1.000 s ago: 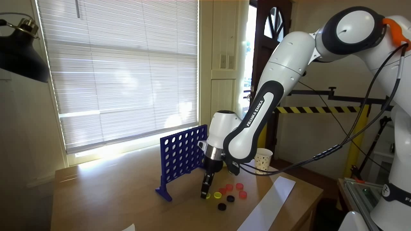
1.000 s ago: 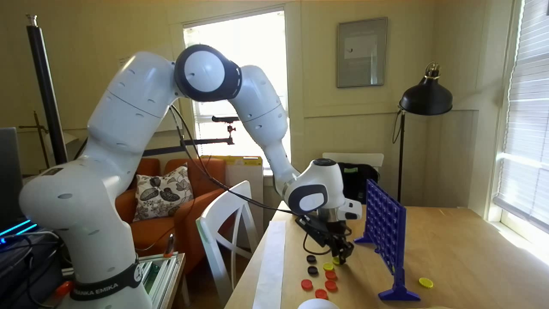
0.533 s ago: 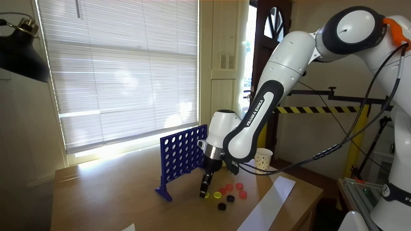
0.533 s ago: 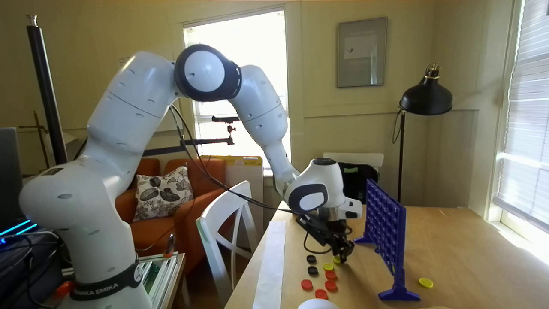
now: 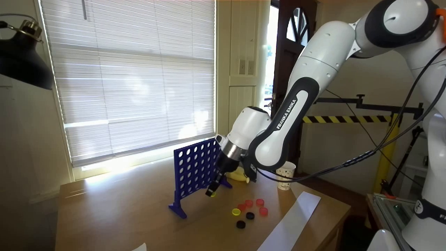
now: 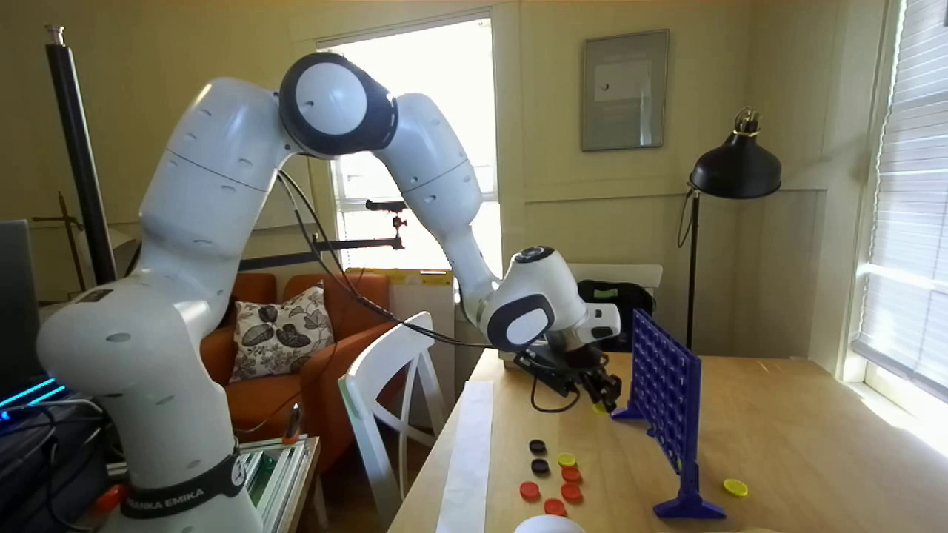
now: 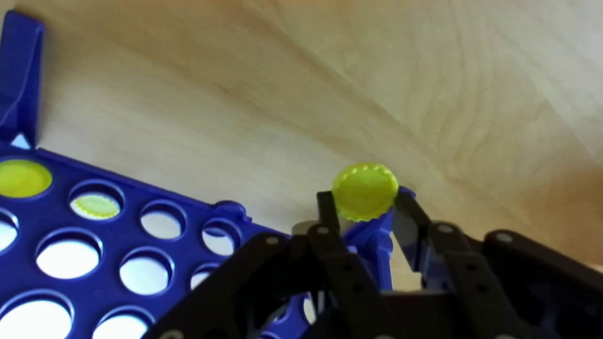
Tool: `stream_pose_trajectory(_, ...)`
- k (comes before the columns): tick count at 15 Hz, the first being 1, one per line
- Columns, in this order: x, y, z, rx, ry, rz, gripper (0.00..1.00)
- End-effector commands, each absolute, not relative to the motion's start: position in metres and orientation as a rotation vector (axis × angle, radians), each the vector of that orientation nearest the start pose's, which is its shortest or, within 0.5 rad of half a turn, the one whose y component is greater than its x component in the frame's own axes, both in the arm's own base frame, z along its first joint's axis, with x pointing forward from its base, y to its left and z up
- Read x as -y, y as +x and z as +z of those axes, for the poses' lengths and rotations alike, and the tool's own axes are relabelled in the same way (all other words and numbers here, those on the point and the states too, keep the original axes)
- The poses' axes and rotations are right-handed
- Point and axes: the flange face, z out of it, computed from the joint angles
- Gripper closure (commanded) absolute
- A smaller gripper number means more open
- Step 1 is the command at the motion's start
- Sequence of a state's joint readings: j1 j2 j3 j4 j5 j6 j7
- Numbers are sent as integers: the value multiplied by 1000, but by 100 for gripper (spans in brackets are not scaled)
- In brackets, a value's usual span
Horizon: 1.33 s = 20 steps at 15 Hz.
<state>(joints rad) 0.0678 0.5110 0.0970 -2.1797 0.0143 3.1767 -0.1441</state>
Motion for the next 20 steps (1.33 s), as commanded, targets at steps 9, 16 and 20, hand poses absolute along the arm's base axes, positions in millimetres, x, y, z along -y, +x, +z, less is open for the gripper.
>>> stream_pose_trajectory(9,-81,530,274,343,-2969,-1078,90)
stream_pose_trajectory(16,-66,506,285,270,-3010,-1280,90)
stream_pose_trajectory(20,-69,493,292,225,-3004,-1427,90)
